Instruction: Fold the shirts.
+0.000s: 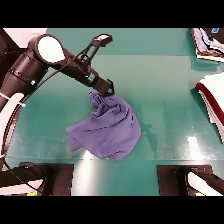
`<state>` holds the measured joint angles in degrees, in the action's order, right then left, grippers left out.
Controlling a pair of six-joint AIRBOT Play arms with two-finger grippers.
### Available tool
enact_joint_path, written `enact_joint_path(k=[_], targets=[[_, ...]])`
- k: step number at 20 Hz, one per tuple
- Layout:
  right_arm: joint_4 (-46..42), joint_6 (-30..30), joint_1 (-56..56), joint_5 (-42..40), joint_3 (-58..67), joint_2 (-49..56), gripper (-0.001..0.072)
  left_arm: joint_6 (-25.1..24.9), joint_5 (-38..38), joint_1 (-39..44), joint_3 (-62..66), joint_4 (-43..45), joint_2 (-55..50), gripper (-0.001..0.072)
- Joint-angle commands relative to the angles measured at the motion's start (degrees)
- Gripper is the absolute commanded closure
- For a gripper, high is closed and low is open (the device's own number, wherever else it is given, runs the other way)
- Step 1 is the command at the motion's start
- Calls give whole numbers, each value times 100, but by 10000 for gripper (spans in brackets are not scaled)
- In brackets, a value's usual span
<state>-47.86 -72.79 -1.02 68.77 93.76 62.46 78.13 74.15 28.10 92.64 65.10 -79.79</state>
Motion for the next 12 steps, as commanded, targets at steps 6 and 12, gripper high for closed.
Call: enact_joint_path(k=[6, 12], targets=[[-7, -7, -7, 42, 7, 2, 697, 138, -573, -1694, -1119, 177, -651, -5], [-9, -42, -7, 44, 7, 2, 697, -361, -1263, -1775, -1364, -1156, -1740, -5]])
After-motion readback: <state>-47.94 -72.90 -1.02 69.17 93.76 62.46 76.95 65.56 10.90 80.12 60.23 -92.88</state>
